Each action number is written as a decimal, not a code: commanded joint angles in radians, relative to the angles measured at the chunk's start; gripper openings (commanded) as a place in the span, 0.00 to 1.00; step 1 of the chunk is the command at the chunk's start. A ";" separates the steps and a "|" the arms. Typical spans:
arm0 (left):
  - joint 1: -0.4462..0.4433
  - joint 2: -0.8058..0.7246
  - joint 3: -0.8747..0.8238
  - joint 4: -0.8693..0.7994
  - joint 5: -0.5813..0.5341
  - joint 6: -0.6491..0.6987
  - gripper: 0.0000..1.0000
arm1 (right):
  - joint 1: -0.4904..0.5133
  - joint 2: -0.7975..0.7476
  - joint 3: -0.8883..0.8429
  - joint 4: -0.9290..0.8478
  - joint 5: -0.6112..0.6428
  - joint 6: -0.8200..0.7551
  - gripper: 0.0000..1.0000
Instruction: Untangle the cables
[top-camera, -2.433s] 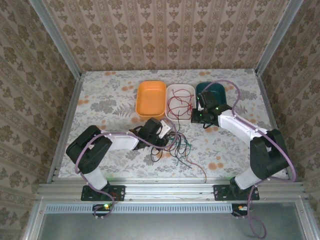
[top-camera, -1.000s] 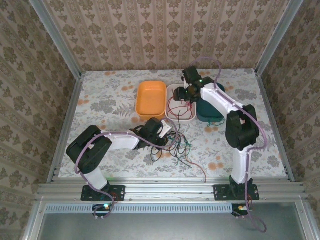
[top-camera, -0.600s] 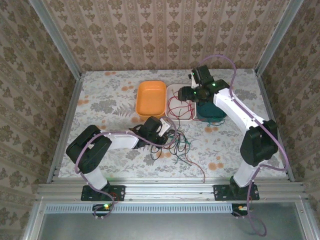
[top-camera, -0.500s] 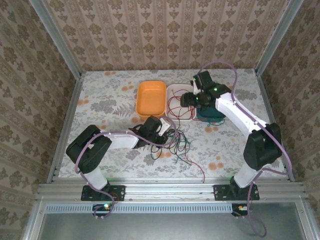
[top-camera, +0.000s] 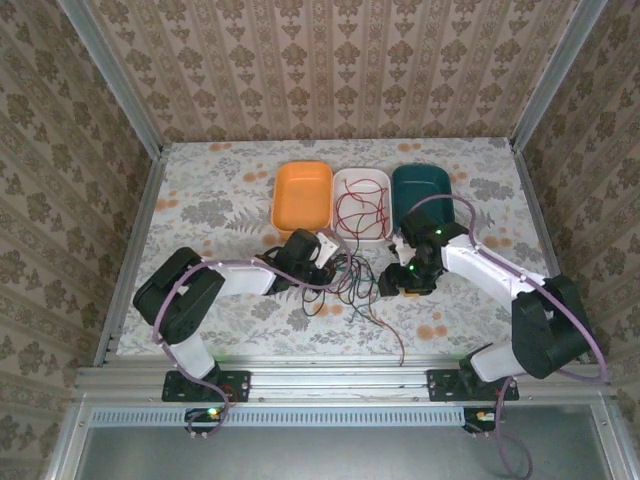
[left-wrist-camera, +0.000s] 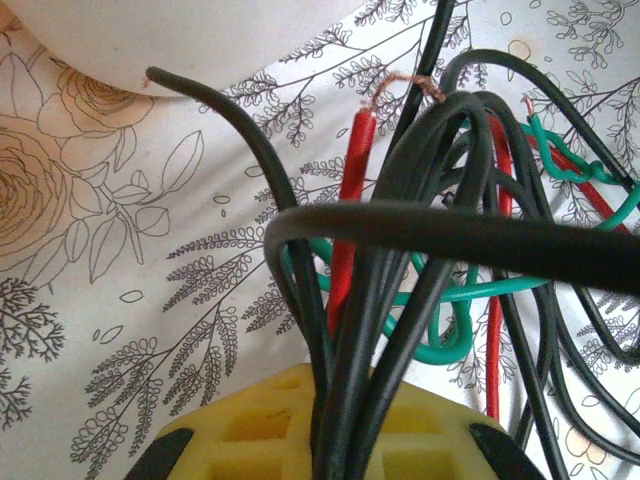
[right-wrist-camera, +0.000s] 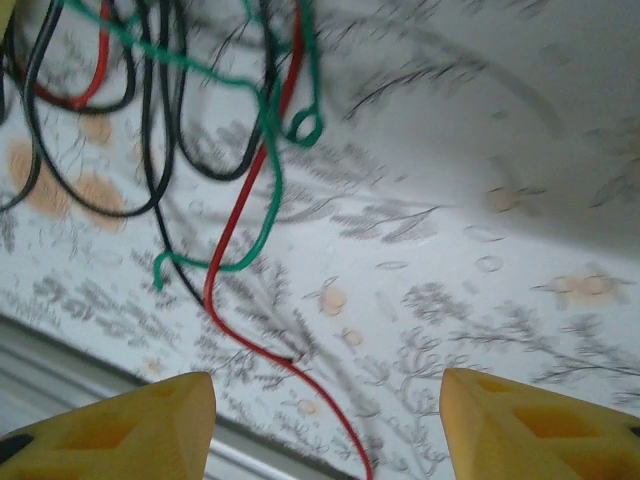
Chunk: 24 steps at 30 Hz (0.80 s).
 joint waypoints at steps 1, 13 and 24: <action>0.007 0.005 0.012 0.003 0.027 -0.011 0.00 | 0.070 0.047 0.022 0.006 -0.112 -0.062 0.62; 0.009 -0.024 0.030 -0.072 0.031 0.021 0.00 | 0.141 0.285 0.100 0.057 -0.089 -0.119 0.44; 0.011 -0.008 0.044 -0.067 0.033 0.003 0.00 | 0.143 0.192 0.038 0.050 0.142 -0.075 0.03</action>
